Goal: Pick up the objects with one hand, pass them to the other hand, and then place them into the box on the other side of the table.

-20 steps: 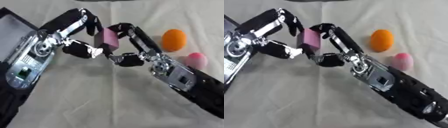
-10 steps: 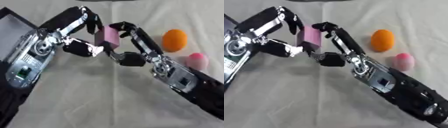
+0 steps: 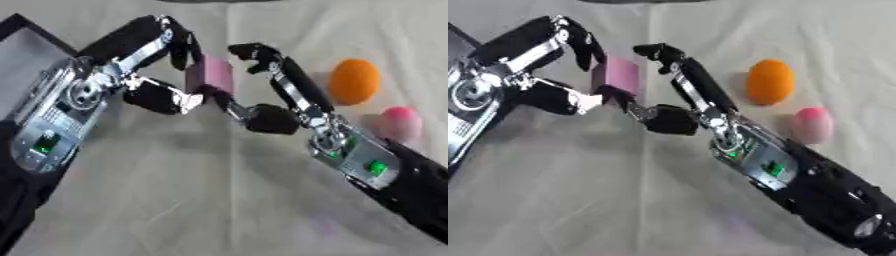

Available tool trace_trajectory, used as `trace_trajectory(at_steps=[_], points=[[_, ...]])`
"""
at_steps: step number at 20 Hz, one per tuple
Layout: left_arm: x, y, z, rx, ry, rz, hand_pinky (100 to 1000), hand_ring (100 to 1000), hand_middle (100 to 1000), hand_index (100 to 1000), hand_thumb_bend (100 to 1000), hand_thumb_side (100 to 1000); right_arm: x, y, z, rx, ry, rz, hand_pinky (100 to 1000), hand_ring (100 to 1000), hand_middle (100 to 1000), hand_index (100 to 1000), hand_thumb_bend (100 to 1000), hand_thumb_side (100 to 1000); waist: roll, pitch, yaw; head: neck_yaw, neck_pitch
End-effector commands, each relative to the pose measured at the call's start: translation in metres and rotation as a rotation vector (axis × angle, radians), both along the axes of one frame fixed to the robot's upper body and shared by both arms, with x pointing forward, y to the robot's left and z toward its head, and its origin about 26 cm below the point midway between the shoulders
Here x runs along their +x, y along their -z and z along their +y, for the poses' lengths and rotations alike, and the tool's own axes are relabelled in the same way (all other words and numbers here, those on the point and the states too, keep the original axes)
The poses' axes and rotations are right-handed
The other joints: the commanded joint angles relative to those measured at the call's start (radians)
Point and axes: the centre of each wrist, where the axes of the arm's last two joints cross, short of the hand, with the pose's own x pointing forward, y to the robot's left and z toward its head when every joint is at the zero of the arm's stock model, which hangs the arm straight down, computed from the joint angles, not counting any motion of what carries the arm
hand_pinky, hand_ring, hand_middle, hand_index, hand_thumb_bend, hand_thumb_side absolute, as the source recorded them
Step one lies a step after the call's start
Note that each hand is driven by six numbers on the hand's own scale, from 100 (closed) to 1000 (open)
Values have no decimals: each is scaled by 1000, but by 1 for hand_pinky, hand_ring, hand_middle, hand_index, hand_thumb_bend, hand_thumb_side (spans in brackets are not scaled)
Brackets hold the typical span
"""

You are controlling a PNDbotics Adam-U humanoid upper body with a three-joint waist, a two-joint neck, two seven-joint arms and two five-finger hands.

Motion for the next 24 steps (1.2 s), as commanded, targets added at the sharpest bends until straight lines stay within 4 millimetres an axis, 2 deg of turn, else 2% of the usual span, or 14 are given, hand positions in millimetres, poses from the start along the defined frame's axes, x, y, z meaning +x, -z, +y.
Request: trace_trajectory(at_steps=[1,3,4,5,11,18,24], points=[[4,-9,9,-13,-31,-13,730,501,400,413,170,100,-3,-7,0,-13,-6,-38,763,881,850,910,367,578,6,-34,-5,11,0],[7,-9,12,-20,-43,-9,730,499,398,411,167,100,-4,-4,0,-24,-9,-38,765,882,852,911,370,576,5,-40,-9,18,5],[8,-10,14,-26,-49,-8,730,499,398,411,134,100,-4,-2,0,-30,-11,-37,766,882,852,911,395,570,5,-43,-12,21,7],[9,-11,17,-33,-56,-6,730,498,398,411,163,100,-5,0,1,-38,-15,-33,767,882,853,911,372,574,5,-47,-15,25,10],[17,-15,38,-74,-123,-6,730,499,399,412,170,100,-9,12,1,-67,-3,-14,765,881,852,908,365,551,12,-64,-26,38,20],[19,-27,63,-96,-171,-31,726,502,400,415,191,100,-10,14,-4,-52,28,-7,764,877,848,902,358,531,23,-73,-20,34,27],[17,-32,78,-95,-196,-41,722,505,401,423,211,100,-11,17,-8,-50,54,-2,764,876,848,901,355,530,26,-78,-10,52,37]])
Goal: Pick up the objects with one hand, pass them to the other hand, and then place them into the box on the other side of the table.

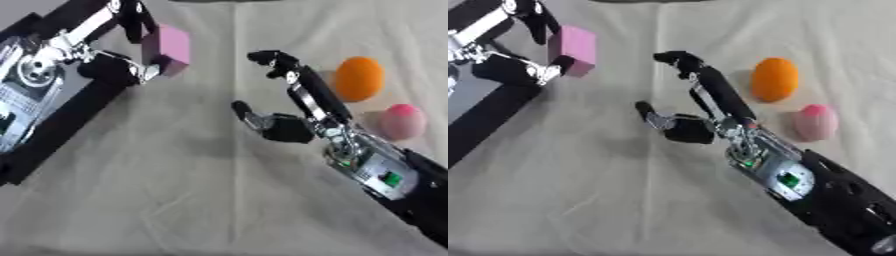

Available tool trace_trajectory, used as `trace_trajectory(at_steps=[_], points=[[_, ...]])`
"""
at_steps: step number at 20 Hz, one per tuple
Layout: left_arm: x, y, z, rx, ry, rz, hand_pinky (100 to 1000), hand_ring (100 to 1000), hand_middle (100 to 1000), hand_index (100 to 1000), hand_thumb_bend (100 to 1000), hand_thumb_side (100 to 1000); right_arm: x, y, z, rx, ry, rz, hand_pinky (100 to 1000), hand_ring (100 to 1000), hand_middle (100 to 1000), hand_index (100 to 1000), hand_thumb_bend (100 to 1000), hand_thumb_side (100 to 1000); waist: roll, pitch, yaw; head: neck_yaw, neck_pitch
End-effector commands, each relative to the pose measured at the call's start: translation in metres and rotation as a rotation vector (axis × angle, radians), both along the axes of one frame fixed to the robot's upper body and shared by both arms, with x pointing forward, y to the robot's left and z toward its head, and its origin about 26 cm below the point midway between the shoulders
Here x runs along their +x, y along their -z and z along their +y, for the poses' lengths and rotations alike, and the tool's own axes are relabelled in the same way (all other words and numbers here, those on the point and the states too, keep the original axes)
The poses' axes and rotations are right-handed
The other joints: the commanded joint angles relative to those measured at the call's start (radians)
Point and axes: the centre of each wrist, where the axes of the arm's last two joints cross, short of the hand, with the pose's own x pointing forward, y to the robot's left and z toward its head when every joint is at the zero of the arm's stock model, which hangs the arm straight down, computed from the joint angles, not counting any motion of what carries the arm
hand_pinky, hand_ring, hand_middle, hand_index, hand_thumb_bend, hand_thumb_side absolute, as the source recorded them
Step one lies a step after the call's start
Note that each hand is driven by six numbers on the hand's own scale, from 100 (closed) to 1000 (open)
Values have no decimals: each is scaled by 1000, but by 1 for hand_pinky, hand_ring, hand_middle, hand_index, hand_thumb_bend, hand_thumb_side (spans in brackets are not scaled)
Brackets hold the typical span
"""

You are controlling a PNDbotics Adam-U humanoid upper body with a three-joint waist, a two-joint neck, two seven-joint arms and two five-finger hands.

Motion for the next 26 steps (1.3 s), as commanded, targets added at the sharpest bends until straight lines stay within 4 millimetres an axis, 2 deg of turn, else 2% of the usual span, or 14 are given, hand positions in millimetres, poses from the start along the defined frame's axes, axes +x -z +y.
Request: trace_trajectory(at_steps=[1,11,26], points=[[-1,-15,15,-9,-29,-40,720,506,401,436,217,100,-2,-9,-4,-11,9,-35,764,877,848,901,354,530,14,-42,4,12,8],[6,-17,52,-31,-146,-62,717,506,402,436,233,100,-3,-7,-7,-16,34,-37,764,876,847,900,353,532,15,-42,19,36,8],[10,-20,125,-104,-357,-44,721,503,399,433,213,100,-3,-5,-8,-18,55,-39,763,875,848,900,357,533,10,-39,32,57,16]])
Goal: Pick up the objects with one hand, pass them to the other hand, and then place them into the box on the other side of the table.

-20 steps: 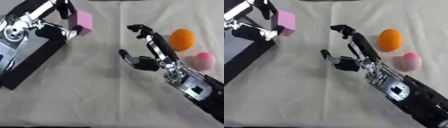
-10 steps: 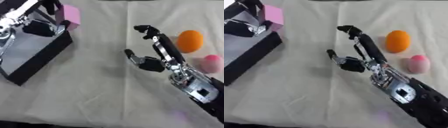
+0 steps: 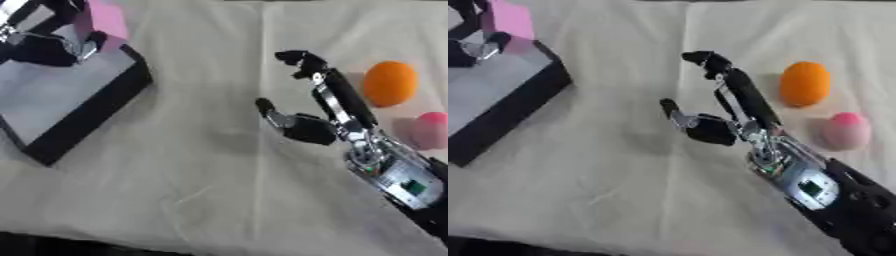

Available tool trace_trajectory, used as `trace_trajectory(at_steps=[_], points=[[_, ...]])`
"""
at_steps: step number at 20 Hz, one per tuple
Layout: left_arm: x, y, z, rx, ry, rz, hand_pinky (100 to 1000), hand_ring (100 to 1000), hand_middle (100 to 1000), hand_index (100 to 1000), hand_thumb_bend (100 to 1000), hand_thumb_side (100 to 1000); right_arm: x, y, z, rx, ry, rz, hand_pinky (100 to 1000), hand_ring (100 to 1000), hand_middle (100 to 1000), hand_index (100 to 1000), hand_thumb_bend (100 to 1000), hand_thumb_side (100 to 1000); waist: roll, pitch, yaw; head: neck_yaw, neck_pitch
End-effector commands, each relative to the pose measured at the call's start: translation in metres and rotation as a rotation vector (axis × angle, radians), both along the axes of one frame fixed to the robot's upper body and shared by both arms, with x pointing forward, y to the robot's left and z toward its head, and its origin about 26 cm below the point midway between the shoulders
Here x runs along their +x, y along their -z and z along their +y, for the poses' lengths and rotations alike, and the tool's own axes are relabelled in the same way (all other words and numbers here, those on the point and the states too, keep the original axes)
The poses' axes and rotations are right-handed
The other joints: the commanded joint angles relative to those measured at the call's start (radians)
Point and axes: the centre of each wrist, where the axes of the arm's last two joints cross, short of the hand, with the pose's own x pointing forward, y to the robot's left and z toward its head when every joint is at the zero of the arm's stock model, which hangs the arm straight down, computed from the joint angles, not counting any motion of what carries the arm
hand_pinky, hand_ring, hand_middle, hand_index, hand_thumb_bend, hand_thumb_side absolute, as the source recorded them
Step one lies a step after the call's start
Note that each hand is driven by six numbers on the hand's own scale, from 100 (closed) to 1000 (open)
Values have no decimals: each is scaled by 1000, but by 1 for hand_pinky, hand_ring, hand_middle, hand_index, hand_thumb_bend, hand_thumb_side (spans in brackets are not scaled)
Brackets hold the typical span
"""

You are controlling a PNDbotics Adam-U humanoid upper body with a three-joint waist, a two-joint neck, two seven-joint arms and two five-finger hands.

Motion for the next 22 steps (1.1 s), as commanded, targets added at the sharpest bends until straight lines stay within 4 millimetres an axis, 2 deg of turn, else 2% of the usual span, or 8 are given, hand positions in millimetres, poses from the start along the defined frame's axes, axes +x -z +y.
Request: trace_trajectory(at_steps=[1,8,15,19,22], points=[[-3,-17,22,-18,-54,-37,722,502,399,433,210,100,-1,-10,-2,-18,2,-37,763,875,848,900,357,533,9,-34,3,6,1],[0,-11,47,-61,-141,-10,730,500,399,432,183,100,-1,-10,-1,-12,7,-40,762,875,848,900,358,536,4,-29,4,21,-4],[10,-1,59,-79,-180,18,738,505,409,443,171,100,0,-11,2,-8,1,-49,760,874,848,899,360,536,-4,-19,-2,25,-14],[20,7,62,-77,-191,33,767,524,450,483,219,100,1,-12,4,-6,-4,-56,759,874,849,899,362,535,-8,-11,-9,28,-21],[26,10,65,-65,-200,36,814,584,538,588,300,100,1,-13,5,-4,-5,-58,759,874,849,899,361,536,-11,-5,-12,28,-22]])
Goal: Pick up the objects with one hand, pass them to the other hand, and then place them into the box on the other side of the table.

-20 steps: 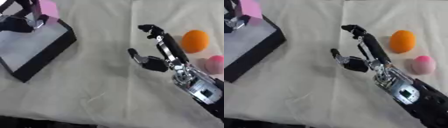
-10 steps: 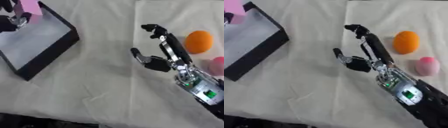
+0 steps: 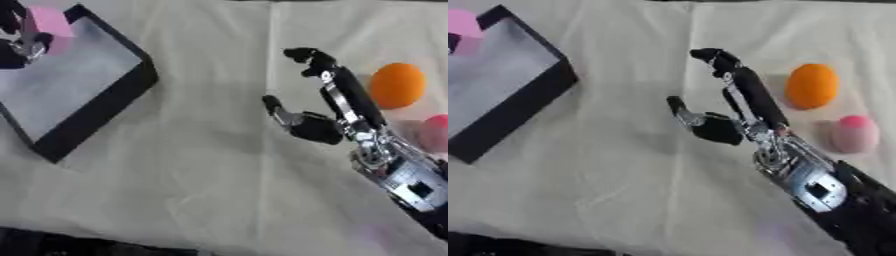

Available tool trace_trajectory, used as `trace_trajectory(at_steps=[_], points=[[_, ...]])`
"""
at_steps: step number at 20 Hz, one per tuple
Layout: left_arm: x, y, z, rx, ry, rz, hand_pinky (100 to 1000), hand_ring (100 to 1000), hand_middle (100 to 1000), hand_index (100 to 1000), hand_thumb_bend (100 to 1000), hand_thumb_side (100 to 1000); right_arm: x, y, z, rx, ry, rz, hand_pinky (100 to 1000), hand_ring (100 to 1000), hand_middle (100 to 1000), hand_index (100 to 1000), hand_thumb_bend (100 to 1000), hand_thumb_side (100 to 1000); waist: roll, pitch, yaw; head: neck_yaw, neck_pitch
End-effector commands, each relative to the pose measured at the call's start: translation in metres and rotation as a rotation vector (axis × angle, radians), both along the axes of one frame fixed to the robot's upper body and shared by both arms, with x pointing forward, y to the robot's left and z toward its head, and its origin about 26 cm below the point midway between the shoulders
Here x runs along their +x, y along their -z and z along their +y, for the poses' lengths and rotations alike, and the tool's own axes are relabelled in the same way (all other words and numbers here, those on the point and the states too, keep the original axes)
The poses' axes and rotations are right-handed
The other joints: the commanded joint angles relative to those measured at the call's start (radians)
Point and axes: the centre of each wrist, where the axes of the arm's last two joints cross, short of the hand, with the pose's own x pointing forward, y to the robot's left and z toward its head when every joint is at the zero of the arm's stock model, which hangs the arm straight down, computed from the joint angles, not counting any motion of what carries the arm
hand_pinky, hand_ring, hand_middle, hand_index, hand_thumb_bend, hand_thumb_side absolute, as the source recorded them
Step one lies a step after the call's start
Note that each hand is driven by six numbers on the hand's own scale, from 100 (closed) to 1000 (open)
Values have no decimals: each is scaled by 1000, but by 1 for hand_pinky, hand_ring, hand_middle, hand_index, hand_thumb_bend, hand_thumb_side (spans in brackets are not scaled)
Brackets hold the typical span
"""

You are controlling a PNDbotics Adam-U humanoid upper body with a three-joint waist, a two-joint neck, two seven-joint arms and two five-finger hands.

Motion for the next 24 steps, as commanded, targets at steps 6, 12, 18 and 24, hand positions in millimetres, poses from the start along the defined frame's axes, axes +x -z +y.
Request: trace_trajectory(at_steps=[6,12,18,24], points=[[9,-10,16,49,-50,-36,886,729,719,762,465,400,0,-10,2,2,-6,-41,758,875,849,900,358,540,-13,-1,-4,1,-7],[11,-10,21,56,-63,-38,895,738,736,771,500,508,-1,-10,2,6,-2,-40,759,875,846,900,376,538,-13,-3,-6,-4,-1],[10,-11,22,42,-63,-42,889,732,734,761,475,505,-1,-10,2,8,-1,-38,761,874,846,901,380,537,-10,-4,-10,-7,2],[9,-13,20,32,-51,-40,886,729,737,765,466,501,-1,-9,1,8,-2,-36,762,874,847,902,389,536,-8,-8,-13,-12,2]])
